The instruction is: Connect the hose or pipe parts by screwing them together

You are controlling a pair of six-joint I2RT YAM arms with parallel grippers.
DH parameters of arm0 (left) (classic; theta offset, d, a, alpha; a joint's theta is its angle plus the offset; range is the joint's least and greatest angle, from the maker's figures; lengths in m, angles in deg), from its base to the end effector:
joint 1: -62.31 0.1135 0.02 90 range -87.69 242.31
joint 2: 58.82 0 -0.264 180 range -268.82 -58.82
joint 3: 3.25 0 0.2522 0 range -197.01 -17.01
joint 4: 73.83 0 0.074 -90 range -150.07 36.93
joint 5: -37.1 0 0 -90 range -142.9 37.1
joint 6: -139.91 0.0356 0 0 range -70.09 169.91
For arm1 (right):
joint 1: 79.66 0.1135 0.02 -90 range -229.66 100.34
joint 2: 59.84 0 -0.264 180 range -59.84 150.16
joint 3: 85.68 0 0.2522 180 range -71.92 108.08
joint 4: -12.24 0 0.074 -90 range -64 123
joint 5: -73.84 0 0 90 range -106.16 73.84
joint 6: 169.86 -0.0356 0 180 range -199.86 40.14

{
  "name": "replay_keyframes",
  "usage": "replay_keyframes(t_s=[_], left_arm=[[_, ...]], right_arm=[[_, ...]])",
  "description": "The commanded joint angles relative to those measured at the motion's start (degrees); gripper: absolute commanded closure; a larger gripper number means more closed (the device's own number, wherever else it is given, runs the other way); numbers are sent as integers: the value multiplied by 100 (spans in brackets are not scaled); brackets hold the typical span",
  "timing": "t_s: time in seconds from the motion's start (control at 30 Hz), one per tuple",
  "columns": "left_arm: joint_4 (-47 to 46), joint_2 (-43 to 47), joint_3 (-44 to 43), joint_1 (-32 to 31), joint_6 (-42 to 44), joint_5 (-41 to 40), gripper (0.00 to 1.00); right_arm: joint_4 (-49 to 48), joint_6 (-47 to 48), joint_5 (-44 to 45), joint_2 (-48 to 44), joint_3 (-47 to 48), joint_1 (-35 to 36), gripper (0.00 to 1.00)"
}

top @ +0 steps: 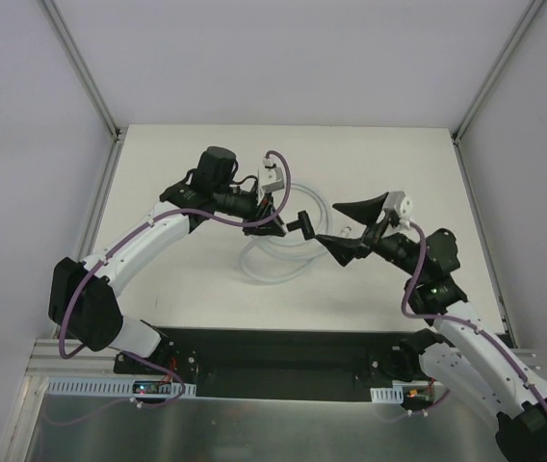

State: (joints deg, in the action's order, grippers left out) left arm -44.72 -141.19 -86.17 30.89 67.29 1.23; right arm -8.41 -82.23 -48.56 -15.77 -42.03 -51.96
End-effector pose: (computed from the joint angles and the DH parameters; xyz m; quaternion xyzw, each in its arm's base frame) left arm 0.2584 -0.1917 0.3322 0.5279 0.6011 -0.4438 0.4037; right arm 0.1506 0.1006 0.3313 -0.3437 0.4857 0.3584 0.7194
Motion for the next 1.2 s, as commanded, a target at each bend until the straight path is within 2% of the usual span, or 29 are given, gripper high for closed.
replay_keyframes(t_s=[0.0, 0.03, 0.07, 0.23, 0.4, 0.53, 0.63, 0.8, 0.97, 1.0, 1.1, 1.17], left_arm=[[-173, 133, -53, 57, -165, 853, 100], [-164, 125, -62, 48, -174, 1010, 100], [-164, 116, -62, 48, -200, 1082, 100], [-164, 124, -71, 66, -341, 1512, 100], [-147, 133, -53, 66, -350, 1618, 100], [-120, 46, -79, 57, -359, 1785, 100], [-68, -42, -115, 57, -341, 1847, 100], [-6, -122, -158, 66, -324, 1864, 100], [134, -209, -185, 66, -254, 1821, 100], [143, -210, -194, 57, -219, 1794, 100], [161, -192, -273, 57, -192, 1636, 100], [187, -192, -360, 66, -157, 1435, 100]], right_arm=[[90, 3659, -766, -355, -229, -2, 13], [319, 4596, -898, -321, -212, -11, 13], [626, 4953, -1099, -303, -212, -11, 13], [769, 5887, -1312, -66, -151, -2, 12], [1771, 7011, -1015, 127, 201, 305, 13], [1947, 7373, -812, 233, 377, 551, 13], [1684, 7488, -566, 268, 368, 666, 13], [1692, 7646, -653, 365, 570, 727, 17], [1956, 7743, -925, 549, 825, 850, 35], [2026, 7760, -952, 567, 869, 868, 47], [2324, 7656, -1127, 629, 983, 965, 65], [2395, 7324, -1382, 716, 1001, 982, 72]])
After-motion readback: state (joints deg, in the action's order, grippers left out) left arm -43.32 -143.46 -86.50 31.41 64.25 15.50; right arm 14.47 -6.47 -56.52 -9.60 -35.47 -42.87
